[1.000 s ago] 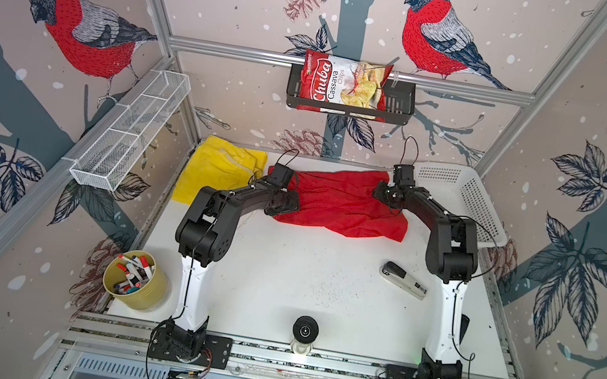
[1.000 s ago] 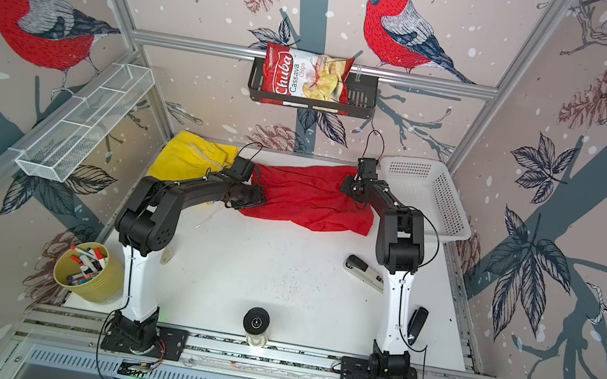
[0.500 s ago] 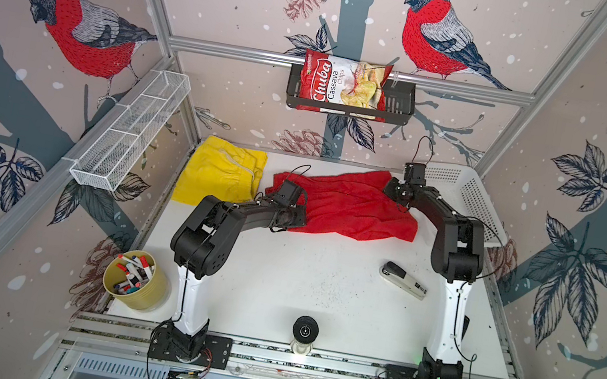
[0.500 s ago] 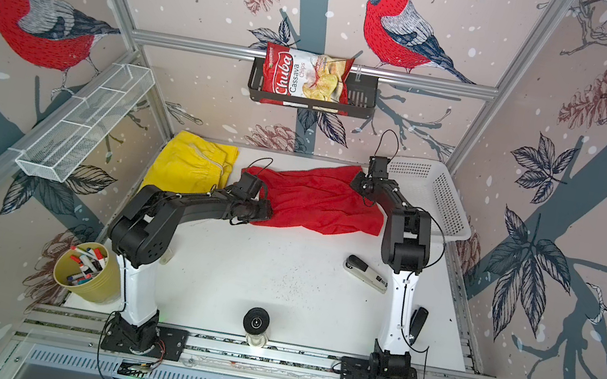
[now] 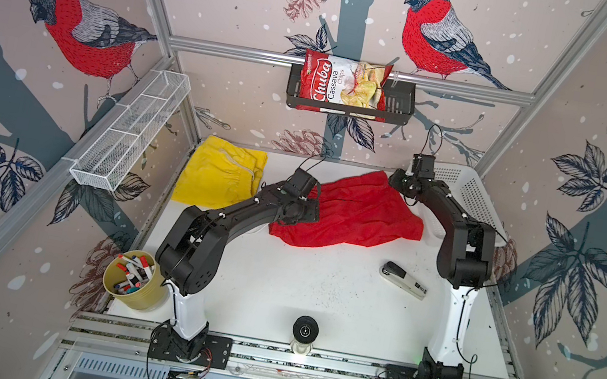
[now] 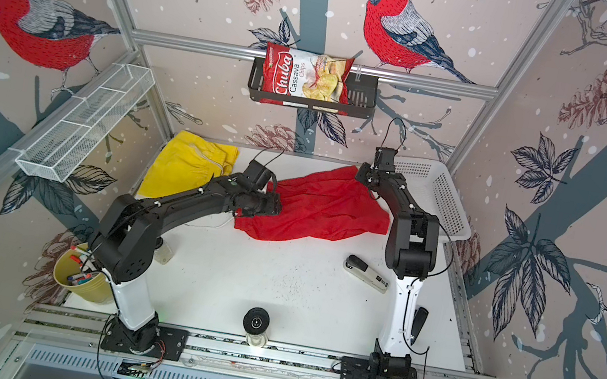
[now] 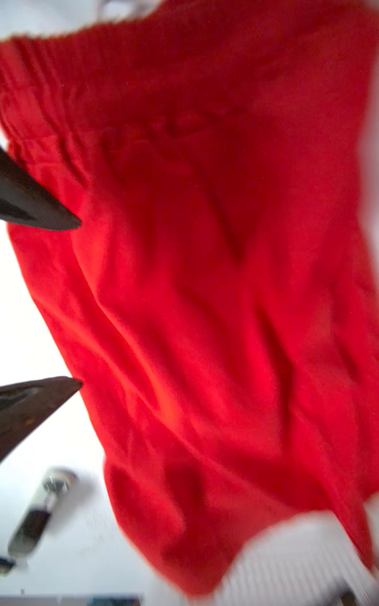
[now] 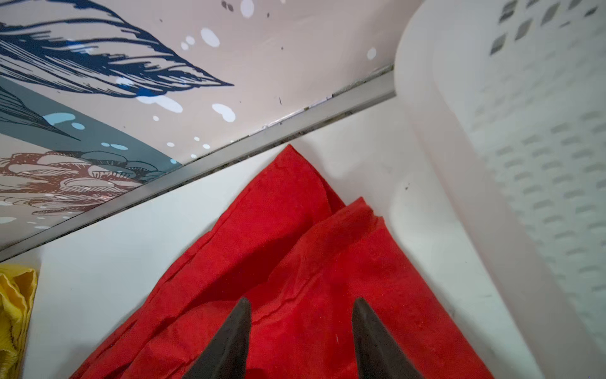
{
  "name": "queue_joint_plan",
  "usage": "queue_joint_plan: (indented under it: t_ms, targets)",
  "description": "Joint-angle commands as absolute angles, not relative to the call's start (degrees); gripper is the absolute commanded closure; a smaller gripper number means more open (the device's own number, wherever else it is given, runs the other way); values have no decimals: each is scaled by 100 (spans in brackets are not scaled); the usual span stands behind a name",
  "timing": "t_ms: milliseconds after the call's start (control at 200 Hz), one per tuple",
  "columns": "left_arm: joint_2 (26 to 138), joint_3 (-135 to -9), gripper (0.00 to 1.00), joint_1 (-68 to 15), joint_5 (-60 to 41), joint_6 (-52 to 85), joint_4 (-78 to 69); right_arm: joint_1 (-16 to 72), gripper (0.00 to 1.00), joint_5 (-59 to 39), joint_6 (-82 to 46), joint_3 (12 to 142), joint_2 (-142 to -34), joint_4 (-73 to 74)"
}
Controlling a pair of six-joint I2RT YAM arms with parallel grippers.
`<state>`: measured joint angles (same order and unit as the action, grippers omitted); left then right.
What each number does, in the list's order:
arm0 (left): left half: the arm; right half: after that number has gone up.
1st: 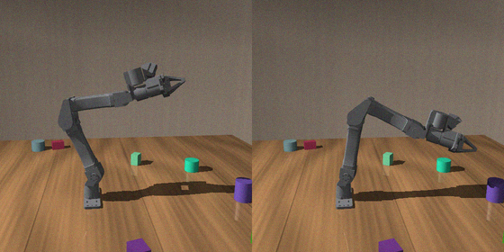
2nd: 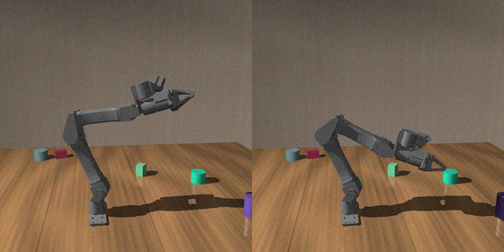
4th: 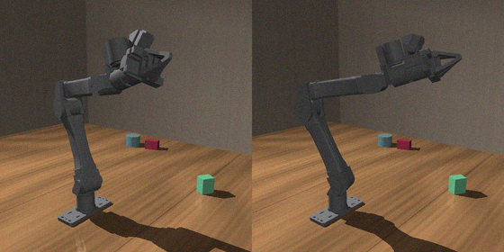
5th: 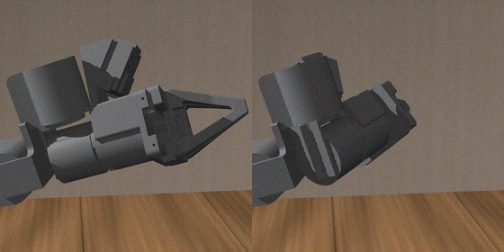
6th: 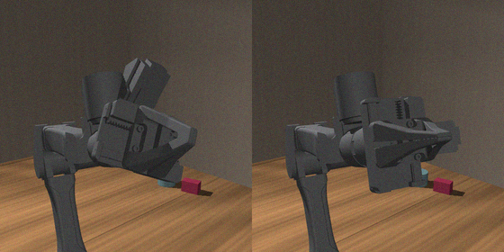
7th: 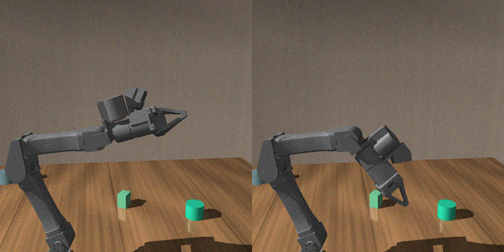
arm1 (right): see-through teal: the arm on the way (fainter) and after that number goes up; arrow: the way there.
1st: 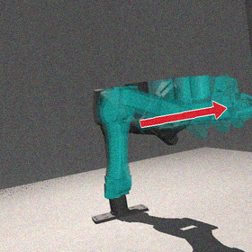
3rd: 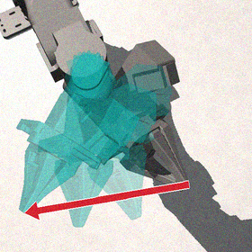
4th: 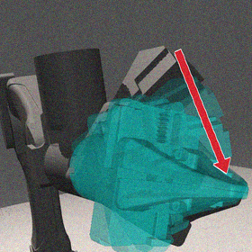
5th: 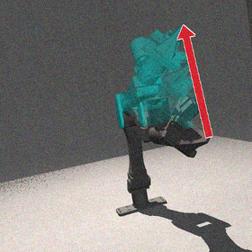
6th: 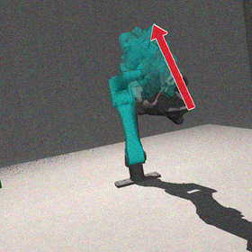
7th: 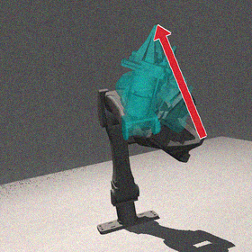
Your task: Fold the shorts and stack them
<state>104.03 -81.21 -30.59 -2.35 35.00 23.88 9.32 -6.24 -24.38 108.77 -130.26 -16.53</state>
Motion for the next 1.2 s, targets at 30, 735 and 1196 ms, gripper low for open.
queue_joint_plan:
  t_ms: [30,735,1196]
  targets:
    - [10922,-9111,28,-3067,256,2882,2988,923,44,-748,-2421,11275,-13382,-2012]
    - [13751,-12070,18,-3027,1327,1637,3883,942,93,-1406,-2857,12569,-14617,-1977]
    - [13815,-11764,100,-2575,450,1818,3644,943,99,-1121,-3011,12426,-14367,-1659]
